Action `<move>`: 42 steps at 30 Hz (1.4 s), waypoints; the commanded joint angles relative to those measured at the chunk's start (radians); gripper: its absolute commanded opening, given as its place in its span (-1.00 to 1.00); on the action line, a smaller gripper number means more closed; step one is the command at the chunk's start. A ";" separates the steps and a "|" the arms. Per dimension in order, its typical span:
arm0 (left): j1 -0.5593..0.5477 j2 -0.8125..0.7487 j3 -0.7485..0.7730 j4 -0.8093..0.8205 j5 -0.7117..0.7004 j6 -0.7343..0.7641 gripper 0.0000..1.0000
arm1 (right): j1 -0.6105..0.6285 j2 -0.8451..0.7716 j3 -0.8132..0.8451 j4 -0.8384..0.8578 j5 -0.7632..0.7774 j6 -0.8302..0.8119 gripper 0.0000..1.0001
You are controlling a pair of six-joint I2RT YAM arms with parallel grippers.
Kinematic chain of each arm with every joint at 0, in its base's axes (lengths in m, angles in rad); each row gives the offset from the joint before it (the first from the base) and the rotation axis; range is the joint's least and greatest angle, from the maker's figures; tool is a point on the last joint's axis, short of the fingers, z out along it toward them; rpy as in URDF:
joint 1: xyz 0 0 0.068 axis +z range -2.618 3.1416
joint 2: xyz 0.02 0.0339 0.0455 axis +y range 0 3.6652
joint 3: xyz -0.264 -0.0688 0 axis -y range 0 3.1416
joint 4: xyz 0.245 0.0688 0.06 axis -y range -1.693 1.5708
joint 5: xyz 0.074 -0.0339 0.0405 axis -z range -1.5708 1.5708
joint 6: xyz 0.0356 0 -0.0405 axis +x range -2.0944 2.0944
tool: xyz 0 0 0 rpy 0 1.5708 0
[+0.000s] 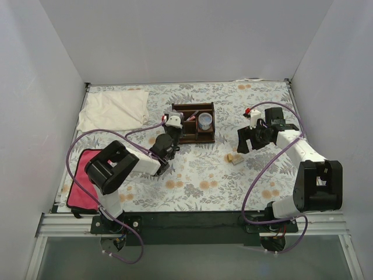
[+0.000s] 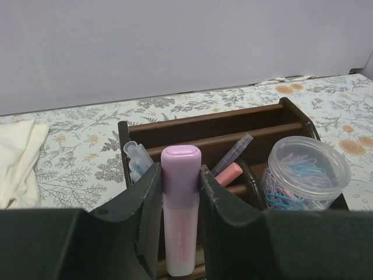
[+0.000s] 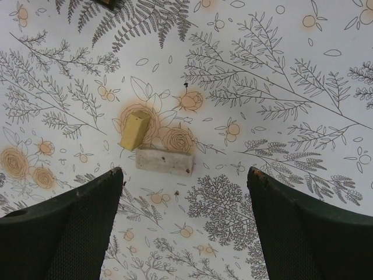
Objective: Sort the stationery into containers
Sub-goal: Place the pen in the storage box.
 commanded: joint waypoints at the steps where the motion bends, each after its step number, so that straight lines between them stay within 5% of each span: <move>1: 0.005 -0.005 -0.013 0.106 0.015 0.020 -1.00 | -0.004 -0.019 0.010 0.021 -0.036 0.003 0.82; 36: -0.027 0.145 -0.003 0.320 -0.031 0.156 -0.99 | -0.004 -0.105 -0.116 0.064 -0.045 0.026 0.83; 40: -0.035 0.121 -0.013 0.309 -0.026 0.181 -0.05 | -0.006 -0.111 -0.120 0.062 -0.050 0.032 0.83; 42: -0.042 0.095 -0.013 0.309 -0.034 0.207 0.07 | -0.004 -0.113 -0.114 0.058 -0.051 0.034 0.83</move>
